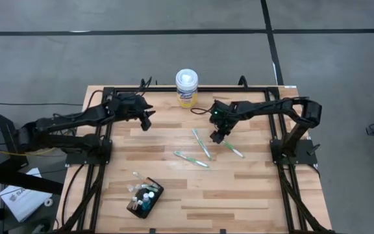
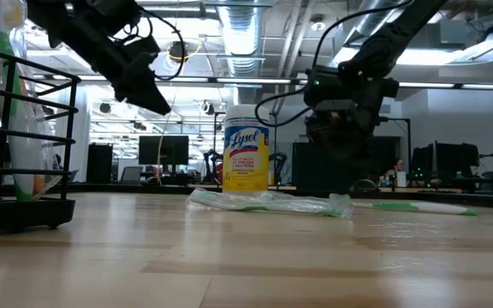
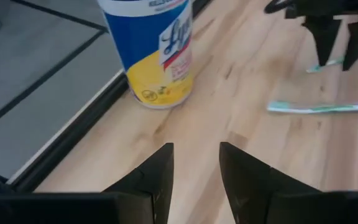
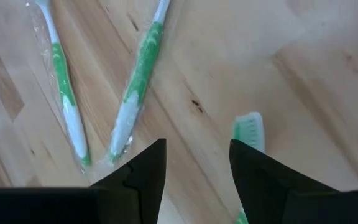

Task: Pick & Place toothbrushing station
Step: Put the green toothbrush into the black wire organizer bin

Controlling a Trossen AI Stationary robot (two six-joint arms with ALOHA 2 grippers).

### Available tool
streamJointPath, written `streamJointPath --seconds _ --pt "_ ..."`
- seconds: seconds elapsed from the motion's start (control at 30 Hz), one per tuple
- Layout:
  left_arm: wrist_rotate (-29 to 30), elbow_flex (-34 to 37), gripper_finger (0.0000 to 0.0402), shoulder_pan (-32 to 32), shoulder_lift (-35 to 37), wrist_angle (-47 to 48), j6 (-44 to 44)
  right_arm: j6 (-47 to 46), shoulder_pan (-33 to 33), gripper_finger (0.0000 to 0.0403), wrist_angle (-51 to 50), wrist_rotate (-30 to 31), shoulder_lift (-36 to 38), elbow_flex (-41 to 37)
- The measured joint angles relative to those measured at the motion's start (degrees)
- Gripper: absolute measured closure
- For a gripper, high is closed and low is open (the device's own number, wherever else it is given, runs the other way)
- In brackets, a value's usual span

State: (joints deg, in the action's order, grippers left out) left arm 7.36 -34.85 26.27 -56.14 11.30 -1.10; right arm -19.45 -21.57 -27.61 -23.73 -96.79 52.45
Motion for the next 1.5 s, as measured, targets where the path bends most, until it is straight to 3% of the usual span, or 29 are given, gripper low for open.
streamJointPath --seconds 0.47,0.93,1.27,1.5 --pt "0.1 0.0 0.0279 1.6 -0.7 -3.7 3.1 2.0 -5.0 0.0235 -0.2 -0.3 5.2 0.1" --pt "-0.2 2.6 0.0279 1.6 -1.3 -5.1 3.2 1.5 -0.3 0.0242 0.8 -1.9 -6.1 0.4" --pt "-5.2 8.3 0.0279 1.6 -1.3 -9.3 7.6 0.5 -1.7 0.0268 3.2 -3.7 -5.9 0.1" --pt "-6.8 8.3 0.0279 1.4 -1.3 -11.0 7.6 3.9 -1.6 0.0247 -0.3 -4.7 -5.0 0.0"
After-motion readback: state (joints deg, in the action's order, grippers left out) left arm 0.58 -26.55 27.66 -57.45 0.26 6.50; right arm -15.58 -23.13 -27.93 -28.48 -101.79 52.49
